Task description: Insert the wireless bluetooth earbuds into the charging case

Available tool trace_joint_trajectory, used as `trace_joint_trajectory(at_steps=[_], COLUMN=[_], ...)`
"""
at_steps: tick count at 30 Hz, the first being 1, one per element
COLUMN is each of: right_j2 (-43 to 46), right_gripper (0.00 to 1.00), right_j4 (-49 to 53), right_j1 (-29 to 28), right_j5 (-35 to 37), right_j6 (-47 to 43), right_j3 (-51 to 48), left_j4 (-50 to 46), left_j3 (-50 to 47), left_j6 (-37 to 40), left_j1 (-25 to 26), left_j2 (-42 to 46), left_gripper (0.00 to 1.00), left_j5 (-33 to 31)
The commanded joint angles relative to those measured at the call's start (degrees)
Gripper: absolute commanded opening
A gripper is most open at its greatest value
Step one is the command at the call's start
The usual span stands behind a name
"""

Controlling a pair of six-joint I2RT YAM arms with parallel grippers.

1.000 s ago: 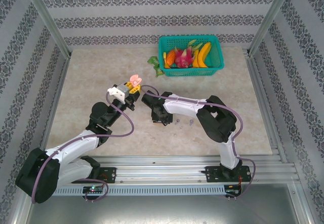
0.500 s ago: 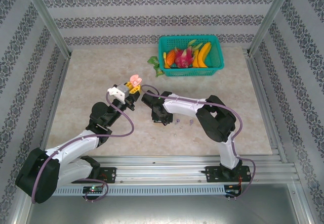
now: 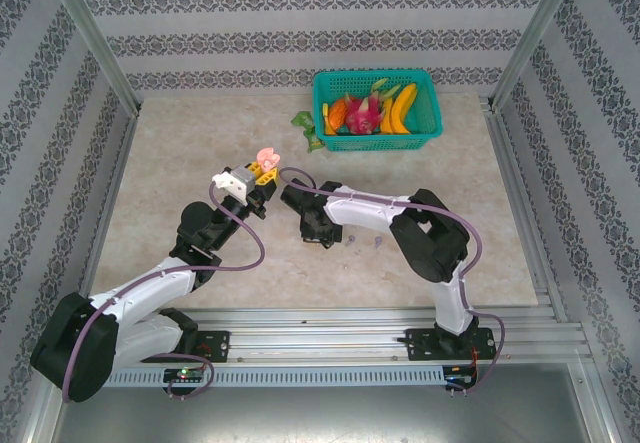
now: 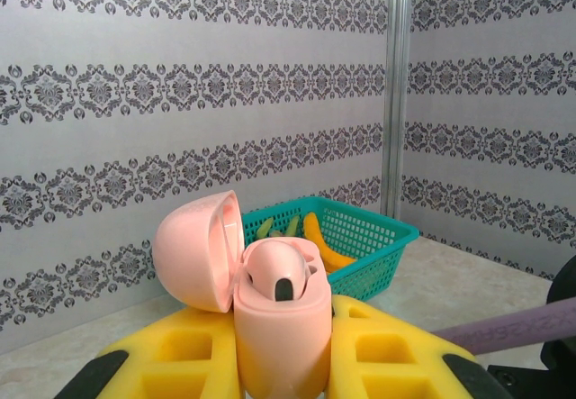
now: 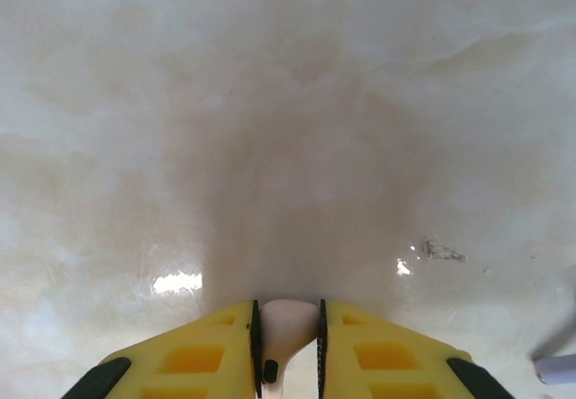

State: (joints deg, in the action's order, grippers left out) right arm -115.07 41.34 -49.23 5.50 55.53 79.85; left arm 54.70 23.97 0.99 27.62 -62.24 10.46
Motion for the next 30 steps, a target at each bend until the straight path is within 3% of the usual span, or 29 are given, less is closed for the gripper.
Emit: trace_joint_trajectory(at_steps=[1,11,20,30], right_j2=[5.3,19.0,34.9,46.2], right_gripper=[0.21,0.21,0.21,0.22], right_j4=[-1.6,-6.9,-11.5,-22.0], right_j1=[0.6,2.8,6.7,9.1], right_j5=[3.3,7.0,10.2,3.4], right_j6=[-0.1,-1.8,-11.8,-25.3], right_j3=[-2.0,-9.0,-8.8,-6.6], left_j4=[0.9,-0.7,-3.1,-2.1], left_j3=[0.3,1.4,4.1,9.4], left_j6=[-0.7,-0.7,-1.3,-4.3], left_j1=[-1.0,-0.9,-1.0,0.7], left_j2=[1.2,1.0,-0.5,-6.9], left_gripper=[0.00,0.00,0.00,0.00], left_j5=[1.1,3.5,12.2,20.1])
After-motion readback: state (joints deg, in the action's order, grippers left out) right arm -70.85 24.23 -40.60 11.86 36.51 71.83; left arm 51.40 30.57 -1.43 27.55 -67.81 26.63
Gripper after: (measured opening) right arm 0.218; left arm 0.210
